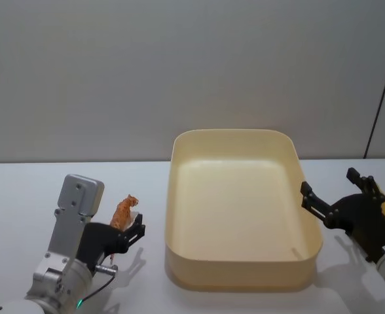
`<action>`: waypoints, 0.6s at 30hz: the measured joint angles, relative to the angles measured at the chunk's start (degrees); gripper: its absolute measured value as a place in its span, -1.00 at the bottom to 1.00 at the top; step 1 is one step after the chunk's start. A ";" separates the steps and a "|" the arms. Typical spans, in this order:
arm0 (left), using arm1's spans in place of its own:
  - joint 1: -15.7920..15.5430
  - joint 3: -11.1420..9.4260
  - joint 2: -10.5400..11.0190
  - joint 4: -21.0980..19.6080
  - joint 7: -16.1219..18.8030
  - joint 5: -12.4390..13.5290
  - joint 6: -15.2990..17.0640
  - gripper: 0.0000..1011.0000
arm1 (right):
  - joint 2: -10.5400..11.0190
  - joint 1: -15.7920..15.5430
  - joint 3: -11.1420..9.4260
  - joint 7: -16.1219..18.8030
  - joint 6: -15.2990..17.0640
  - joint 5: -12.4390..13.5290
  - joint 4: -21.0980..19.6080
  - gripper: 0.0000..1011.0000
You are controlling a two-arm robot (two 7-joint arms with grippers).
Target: Pick up the toy alternately with two hands and place it into the central storage box.
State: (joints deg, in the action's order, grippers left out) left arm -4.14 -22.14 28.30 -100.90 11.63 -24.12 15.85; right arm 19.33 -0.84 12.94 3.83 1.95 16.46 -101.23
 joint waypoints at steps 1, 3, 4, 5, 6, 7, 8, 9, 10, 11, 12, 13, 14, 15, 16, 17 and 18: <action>0.03 0.06 0.05 0.00 -0.03 -0.15 0.27 0.98 | 0.00 0.00 0.00 0.00 0.00 0.00 0.00 0.98; 0.08 0.23 0.10 0.18 -0.29 -0.59 1.32 0.98 | 0.00 0.00 0.00 0.00 0.00 0.00 0.00 0.98; 0.09 0.28 0.10 0.29 -0.35 -0.67 1.51 0.98 | 0.00 0.00 0.00 0.00 0.00 0.00 0.00 0.98; 0.07 0.39 0.10 0.56 -0.53 -0.90 2.08 0.98 | 0.00 0.00 0.00 0.00 0.00 0.00 0.00 0.98; 0.07 0.39 0.10 0.56 -0.53 -0.90 2.08 0.98 | 0.00 0.00 0.00 0.00 0.00 0.00 0.00 0.98; -0.03 0.49 0.04 0.84 -0.65 -1.05 2.49 0.98 | 0.00 0.00 0.00 0.00 0.00 0.00 0.00 0.98; -0.09 0.53 -0.01 0.99 -0.75 -1.16 2.74 0.98 | 0.00 0.00 0.00 0.00 0.00 0.00 0.00 0.98; -0.16 0.57 -0.08 1.15 -0.85 -1.24 2.93 0.98 | 0.00 0.00 0.00 0.00 0.00 0.00 0.00 0.98; -0.40 0.69 -0.28 1.58 -1.04 -1.37 3.25 0.98 | 0.00 0.00 0.00 0.00 0.00 0.00 0.00 0.98; -0.67 0.77 -0.49 2.03 -1.27 -1.47 3.53 0.98 | 0.00 0.00 0.00 0.00 0.00 0.00 0.00 0.98; -0.67 0.77 -0.49 2.03 -1.27 -1.47 3.53 0.98 | 0.00 0.00 0.00 0.00 0.00 0.00 0.00 0.98; -0.98 0.85 -0.73 2.50 -1.60 -1.57 3.81 0.98 | 0.00 0.00 0.00 0.00 0.00 0.00 0.00 0.98; -1.16 0.89 -0.85 2.75 -1.76 -1.60 3.93 0.98 | 0.00 0.00 0.00 0.00 0.00 0.00 0.00 0.98; -1.34 0.93 -0.97 2.99 -1.87 -1.61 3.99 0.98 | 0.00 0.00 0.00 0.00 0.00 0.00 0.00 0.98; -1.82 1.00 -1.30 3.66 -2.32 -1.62 4.20 0.98 | 0.00 0.00 0.00 0.00 0.00 0.00 0.00 0.98; -2.03 1.04 -1.43 3.94 -2.53 -1.62 4.28 0.98 | 0.00 0.00 0.00 0.00 0.00 0.00 0.00 0.98; -2.25 1.07 -1.58 4.25 -2.84 -1.62 4.40 0.98 | 0.00 0.00 0.00 0.00 0.00 0.00 0.00 0.98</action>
State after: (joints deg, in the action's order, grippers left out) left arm -6.39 -21.07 26.72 -96.65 8.79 -25.75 20.25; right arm 19.33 -0.84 12.94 3.83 1.95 16.46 -101.23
